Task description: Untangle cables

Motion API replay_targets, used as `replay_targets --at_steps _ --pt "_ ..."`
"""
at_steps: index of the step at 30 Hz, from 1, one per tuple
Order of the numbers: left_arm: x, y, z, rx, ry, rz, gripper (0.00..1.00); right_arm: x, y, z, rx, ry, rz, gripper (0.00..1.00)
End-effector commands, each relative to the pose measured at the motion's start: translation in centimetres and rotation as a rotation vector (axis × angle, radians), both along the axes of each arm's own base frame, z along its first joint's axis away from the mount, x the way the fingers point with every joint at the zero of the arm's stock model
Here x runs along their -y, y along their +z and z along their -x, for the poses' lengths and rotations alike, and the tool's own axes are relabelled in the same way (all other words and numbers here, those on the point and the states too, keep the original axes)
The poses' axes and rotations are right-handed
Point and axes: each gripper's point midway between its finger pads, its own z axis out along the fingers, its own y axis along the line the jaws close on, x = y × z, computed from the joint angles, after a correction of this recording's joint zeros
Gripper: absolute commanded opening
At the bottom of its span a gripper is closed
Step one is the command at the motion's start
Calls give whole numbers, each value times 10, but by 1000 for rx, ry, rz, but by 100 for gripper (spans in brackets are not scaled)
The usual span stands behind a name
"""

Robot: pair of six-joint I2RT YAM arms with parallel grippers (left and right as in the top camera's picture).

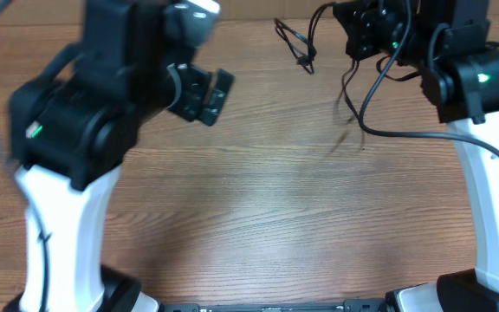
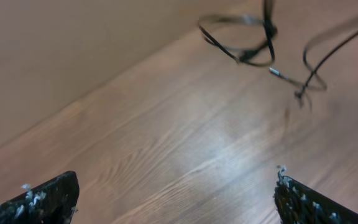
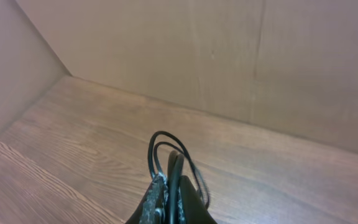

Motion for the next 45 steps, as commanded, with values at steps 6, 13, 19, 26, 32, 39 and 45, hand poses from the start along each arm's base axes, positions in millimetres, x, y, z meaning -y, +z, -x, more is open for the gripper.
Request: replay_targets --at_steps 6,13,19,26,32,39,45 --pt "39 -53 -31 -4 -430 -234 98 -2 60 33 102 55 -30 4" --pt "67 -64 -56 40 -534 -192 95 -7 67 53 82 110 -51 4" --pt "87 -59 -71 107 -582 -130 90 -7 62 58 53 113 -49 4" --pt "101 -55 -74 138 -636 -75 88 -6 64 63 54 113 -50 4" --pt "112 -77 -86 97 -666 -39 84 -4 72 71 76 113 -53 4" --pt "116 -84 -96 98 -666 -34 4 -2 84 83 108 113 -57 4" --pt "107 -70 -99 107 -615 25 4 -1 86 86 116 113 -58 4"
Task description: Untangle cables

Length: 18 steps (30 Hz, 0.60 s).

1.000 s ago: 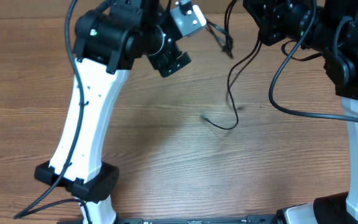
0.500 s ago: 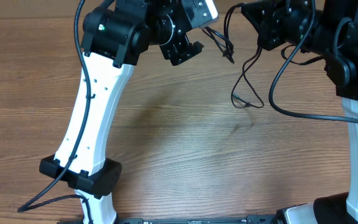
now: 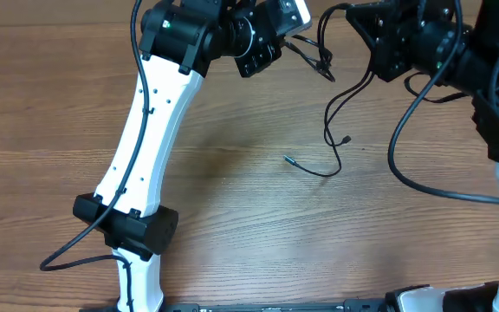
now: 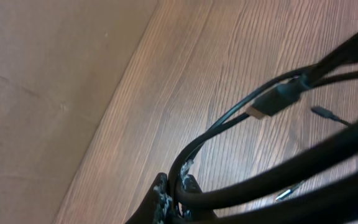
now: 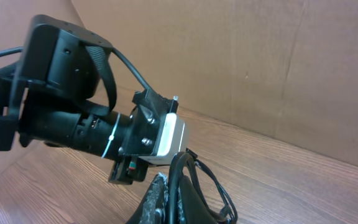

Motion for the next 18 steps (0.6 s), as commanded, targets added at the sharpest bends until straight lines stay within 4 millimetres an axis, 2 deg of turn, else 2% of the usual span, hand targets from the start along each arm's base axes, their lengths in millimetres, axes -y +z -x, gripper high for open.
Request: replay_targets --at_steps 1,8,11,13,18 --pt "-8 17 3 -10 11 66 4 2 21 13 63 9 -10 4" --pt "-7 32 15 -58 -109 208 4 2 25 15 74 8 -18 4" --pt "-17 33 9 -64 -75 216 4 4 29 19 87 3 -18 4" --pt "-33 33 2 -88 -13 223 4 12 31 19 97 -32 -11 4" --pt "-110 33 -6 -182 197 240 4 54 33 6 104 -169 1 4"
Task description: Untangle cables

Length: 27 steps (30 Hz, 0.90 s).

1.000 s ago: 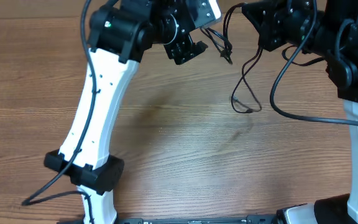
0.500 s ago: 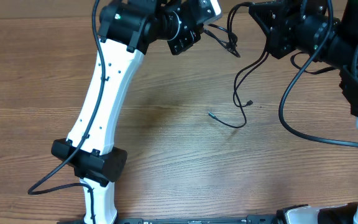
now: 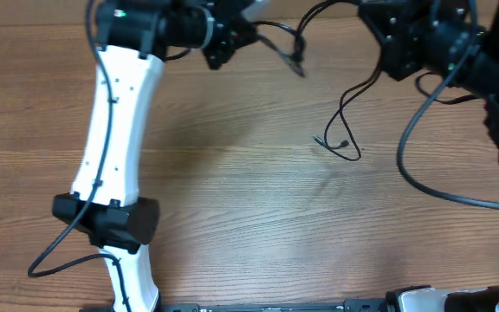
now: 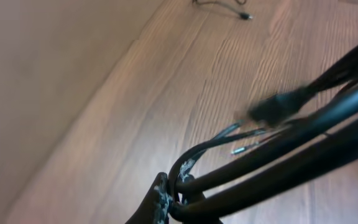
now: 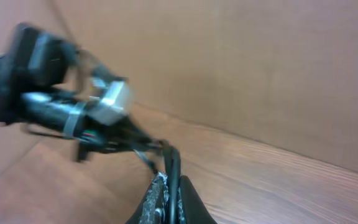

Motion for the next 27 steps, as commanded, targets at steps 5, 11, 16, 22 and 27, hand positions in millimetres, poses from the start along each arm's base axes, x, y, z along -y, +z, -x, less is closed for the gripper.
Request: replay_targets --at_steps 5,11,16,22,27 --pt "-123 24 14 -122 313 35 4 84 24 -4 75 -241 -2 4" --pt "-147 26 23 -141 369 29 4 82 28 0 77 -155 -48 4" --pt "-137 29 22 -124 348 33 4 75 19 -5 45 -136 -51 4" --pt "-136 34 24 -110 347 34 4 51 5 -13 -9 -50 -65 4" --pt "-141 39 29 -96 380 12 4 32 11 -26 26 -9 -82 4"
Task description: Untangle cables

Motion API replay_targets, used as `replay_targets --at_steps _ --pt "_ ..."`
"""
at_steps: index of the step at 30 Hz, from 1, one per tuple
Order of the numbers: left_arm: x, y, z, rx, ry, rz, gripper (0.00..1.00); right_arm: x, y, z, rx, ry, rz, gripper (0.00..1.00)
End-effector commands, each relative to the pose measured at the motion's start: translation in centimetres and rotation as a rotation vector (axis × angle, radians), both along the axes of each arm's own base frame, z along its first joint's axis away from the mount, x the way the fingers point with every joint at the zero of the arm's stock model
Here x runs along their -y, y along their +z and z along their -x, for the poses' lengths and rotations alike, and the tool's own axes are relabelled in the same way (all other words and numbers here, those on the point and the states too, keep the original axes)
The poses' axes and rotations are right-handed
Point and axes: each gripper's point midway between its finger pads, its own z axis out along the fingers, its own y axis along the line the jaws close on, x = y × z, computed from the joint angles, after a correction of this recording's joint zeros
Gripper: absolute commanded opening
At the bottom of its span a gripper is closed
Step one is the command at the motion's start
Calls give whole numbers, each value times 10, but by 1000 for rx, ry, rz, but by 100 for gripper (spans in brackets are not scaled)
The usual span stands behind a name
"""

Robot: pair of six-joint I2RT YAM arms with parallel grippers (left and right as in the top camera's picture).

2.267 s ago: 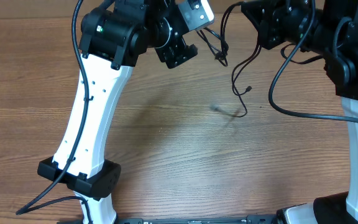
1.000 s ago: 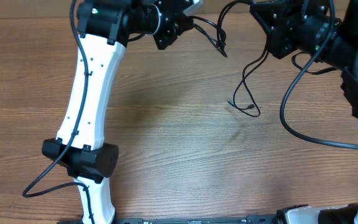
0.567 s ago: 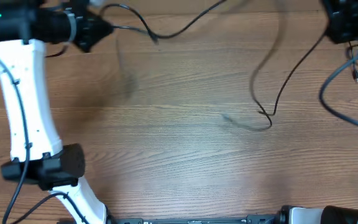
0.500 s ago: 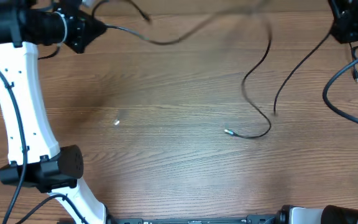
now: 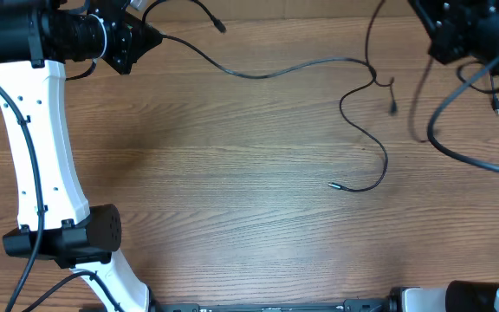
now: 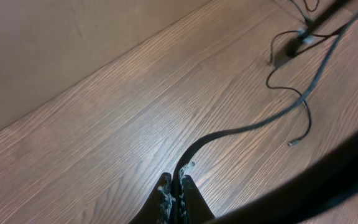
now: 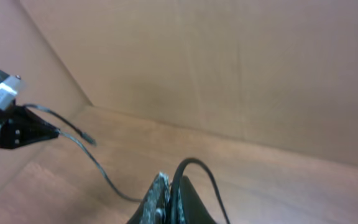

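Note:
A black cable (image 5: 284, 66) stretches across the far side of the table. At the far left my left gripper (image 5: 150, 39) is shut on one end of it; the left wrist view shows the fingertips (image 6: 176, 182) pinched on the cable (image 6: 247, 127). A short free end (image 5: 219, 26) sticks out past this gripper. At the far right, my right gripper (image 7: 169, 190) is shut on a loop of cable (image 7: 194, 163). A thinner cable (image 5: 379, 147) hangs off the long one near the right. It curls down to a plug end (image 5: 332, 185) lying on the wood.
The right arm (image 5: 470, 35) fills the top right corner, with its own thick lead (image 5: 457, 156) curving below it. The left arm's white link (image 5: 42, 147) runs down the left side. Brown cardboard walls (image 7: 229, 56) close in the back of the wooden table (image 5: 232, 217).
The left gripper has moved far to the left and the right gripper farther right. The bunched cable between them is now drawn out in a long line, and the thin cable's end lies lower on the table.
First the left gripper was open and away from the cables while the right gripper held the tangled bundle. Then the left gripper was shut on the bundle beside the right one. The two were then somewhat apart, and now far apart with the cable spread out.

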Motion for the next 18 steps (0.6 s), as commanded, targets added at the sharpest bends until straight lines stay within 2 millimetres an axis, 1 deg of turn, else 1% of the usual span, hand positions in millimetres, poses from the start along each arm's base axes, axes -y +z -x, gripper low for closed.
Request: replay_targets --at_steps 1,3,5,7,9,11,13,14,16,18 --pt "-7 20 13 39 52 -21 4 -12 21 -7 70 11 -33 4" --pt "-11 23 16 43 75 -45 4 -5 45 -15 156 -50 -62 4" --pt "-20 25 19 39 127 -80 4 4 73 -17 242 -93 -99 4" --pt "-33 25 24 39 187 -141 4 12 100 -12 324 -112 -142 4" --pt "-48 29 27 43 262 -180 4 16 121 -5 393 -119 -155 4" --pt "-64 38 34 57 328 -189 4 19 140 3 462 -125 -155 4" --pt "-84 47 41 63 408 -181 4 25 152 8 505 -150 -153 4" --pt "-99 52 46 63 471 -171 4 34 159 9 526 -192 -150 4" --pt "-122 58 56 60 555 -154 4 51 161 9 531 -263 -142 4" --pt "-147 62 70 52 642 -150 4 72 158 8 518 -321 -129 4"
